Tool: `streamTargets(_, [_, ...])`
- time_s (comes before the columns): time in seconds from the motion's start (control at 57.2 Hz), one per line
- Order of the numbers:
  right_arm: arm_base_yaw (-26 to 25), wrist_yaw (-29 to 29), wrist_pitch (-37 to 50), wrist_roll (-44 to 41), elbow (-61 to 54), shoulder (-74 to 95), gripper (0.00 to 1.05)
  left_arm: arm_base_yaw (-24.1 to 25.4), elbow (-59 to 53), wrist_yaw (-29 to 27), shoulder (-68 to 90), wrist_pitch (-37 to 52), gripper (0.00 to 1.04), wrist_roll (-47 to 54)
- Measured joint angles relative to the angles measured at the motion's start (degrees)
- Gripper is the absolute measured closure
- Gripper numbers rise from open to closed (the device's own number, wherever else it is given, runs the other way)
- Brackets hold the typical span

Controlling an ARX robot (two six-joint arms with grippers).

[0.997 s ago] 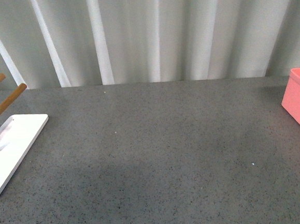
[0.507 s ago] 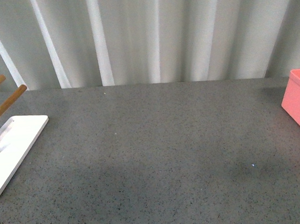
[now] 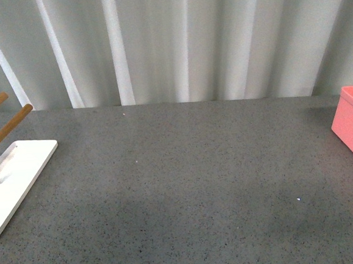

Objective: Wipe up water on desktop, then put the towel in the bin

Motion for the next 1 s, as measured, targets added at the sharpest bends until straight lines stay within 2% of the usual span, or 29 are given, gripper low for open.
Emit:
streamTargets(0.612, [0.0,0.0,-13.3,0.0,0.0,-13.6,1.01,0.0,0.0,0.0,0.0,0.0,0.07,0.0])
streamTargets(0.699, [0.0,0.1,-22.4,0.0,0.0,-20.6,1.01,0.0,0.0,0.0,0.0,0.0,0.07,0.0])
streamTargets(0.962, [0.0,0.2,-23.4,0.2,0.0,-23.3,1.01,0.0,0.0,0.0,0.0,0.0,0.07,0.0])
streamTargets(0.997, [0.0,0.2,-23.3,0.2,0.0,-23.3,0.97,0.0,0.0,0.0,0.0,0.0,0.07,0.0])
